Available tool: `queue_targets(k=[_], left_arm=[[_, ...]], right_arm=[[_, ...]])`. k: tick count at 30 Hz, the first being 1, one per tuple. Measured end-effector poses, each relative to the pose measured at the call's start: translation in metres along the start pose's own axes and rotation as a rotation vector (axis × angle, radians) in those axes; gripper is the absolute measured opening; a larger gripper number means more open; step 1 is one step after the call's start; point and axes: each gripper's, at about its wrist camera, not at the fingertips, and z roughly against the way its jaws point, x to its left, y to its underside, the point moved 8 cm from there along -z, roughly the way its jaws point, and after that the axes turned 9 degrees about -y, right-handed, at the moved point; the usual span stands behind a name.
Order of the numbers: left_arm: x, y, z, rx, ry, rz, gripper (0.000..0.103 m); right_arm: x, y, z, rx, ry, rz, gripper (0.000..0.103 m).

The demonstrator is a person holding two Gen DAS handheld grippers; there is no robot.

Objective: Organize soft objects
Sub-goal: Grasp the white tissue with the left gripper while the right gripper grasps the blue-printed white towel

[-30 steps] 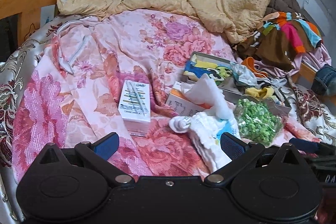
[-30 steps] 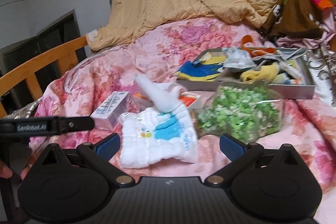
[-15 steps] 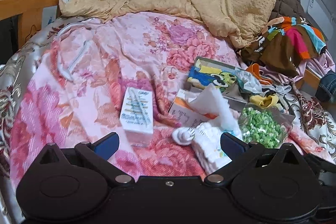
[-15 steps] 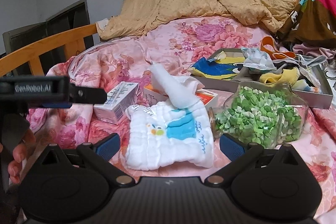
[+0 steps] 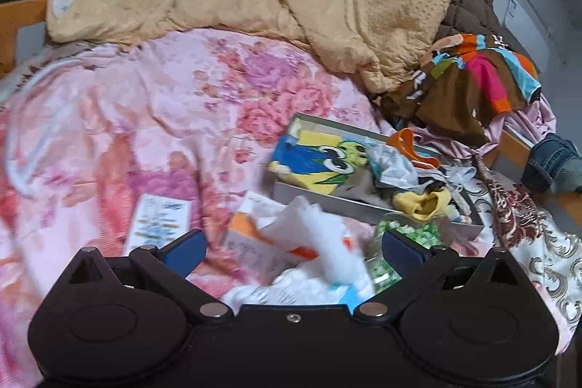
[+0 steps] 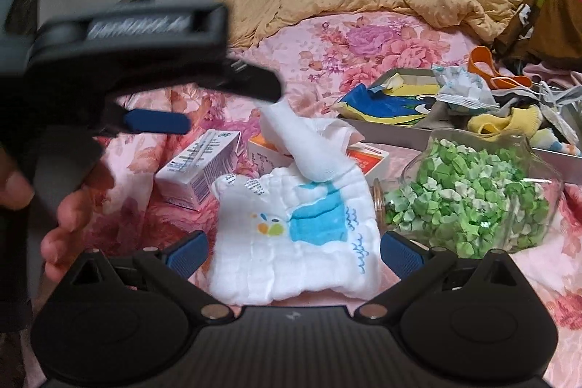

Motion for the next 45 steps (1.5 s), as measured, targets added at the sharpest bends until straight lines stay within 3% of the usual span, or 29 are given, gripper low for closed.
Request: queue_targets(k=[15, 20, 25, 30, 37, 38, 45], left_arm=[[-0.018, -0.003, -0.055, 0.144, 0.034, 0.038, 0.102], [-0.015, -0.004, -0.062, 0.177, 0.02, 0.041, 0.093], [-0.015, -0.004, -0.064, 0.192, 0.038, 0.035, 0.075], [-0.021, -0.001, -0.062, 0.202, 0.053, 0.0, 0.046], [-0.025, 0.002, -0.061, 0.199, 0.049, -0.045, 0.023], [-0.026, 0.002, -0.06, 0.201, 0.047, -0.053, 0.016], [-0.028, 0.0, -0.054, 0.192, 0.047, -0.086, 0.009]], right_arm=[[-0.016, 0.009, -0.024, 0.056, -0.055, -0.073, 0.103], [-0.016, 0.011, -0.024, 0.063, -0.066, -0.08, 0.103], [-0.014, 0.013, -0.025, 0.076, -0.06, -0.072, 0.103], [-0.014, 0.016, -0.027, 0.094, -0.055, -0.071, 0.103], [-0.012, 0.019, -0.028, 0.098, -0.079, -0.092, 0.1], [-0.014, 0.019, -0.029, 0.101, -0.087, -0.102, 0.099], [-0.009, 0.019, -0.027, 0.102, -0.11, -0.097, 0.089]])
